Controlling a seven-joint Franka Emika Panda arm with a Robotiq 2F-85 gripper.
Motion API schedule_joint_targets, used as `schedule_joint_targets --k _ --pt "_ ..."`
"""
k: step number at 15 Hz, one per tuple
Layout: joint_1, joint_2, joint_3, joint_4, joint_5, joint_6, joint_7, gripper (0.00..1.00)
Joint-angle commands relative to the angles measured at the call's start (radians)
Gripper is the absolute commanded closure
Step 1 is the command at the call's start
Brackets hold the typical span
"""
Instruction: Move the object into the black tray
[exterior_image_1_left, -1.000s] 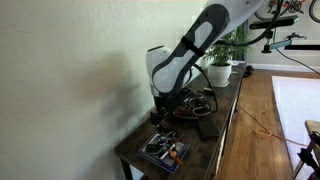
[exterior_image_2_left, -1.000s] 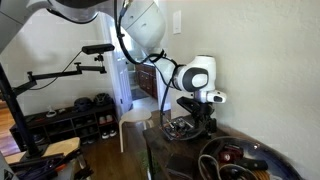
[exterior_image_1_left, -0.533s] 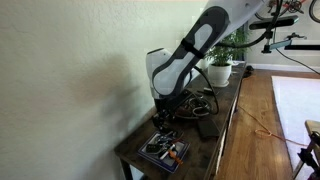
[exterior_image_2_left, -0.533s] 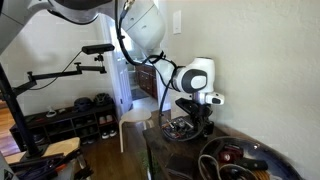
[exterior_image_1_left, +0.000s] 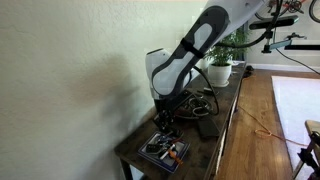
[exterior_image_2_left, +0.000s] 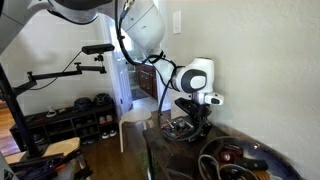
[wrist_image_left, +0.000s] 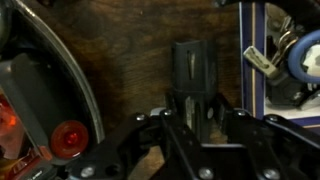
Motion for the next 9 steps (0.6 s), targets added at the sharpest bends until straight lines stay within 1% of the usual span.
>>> schedule_joint_targets --k 1,3,9 --pt "-0.011 -0.045 0.012 -0.047 0.025 -0.010 0.001 0.84" --pt "-0.018 -0.056 0.018 -0.058 0.037 -0.010 -0.008 0.84" --pt "-0.023 -0.153 0.027 -0.125 0.048 -0.011 -0.022 0.84"
